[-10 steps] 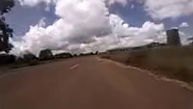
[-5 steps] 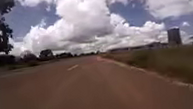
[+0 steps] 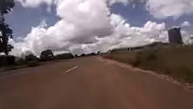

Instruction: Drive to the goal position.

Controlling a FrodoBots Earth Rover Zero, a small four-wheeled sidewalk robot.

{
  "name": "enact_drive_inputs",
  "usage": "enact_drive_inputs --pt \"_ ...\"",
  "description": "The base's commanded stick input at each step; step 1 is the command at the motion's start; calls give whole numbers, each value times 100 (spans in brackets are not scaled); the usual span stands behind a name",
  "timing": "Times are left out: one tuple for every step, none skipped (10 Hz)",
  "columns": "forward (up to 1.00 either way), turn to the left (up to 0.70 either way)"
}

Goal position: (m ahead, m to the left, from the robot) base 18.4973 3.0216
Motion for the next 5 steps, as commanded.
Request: enact_drive_inputs --pt "100 0" --pt "100 0" --pt "100 0" --pt "100 0" --pt "100 0"
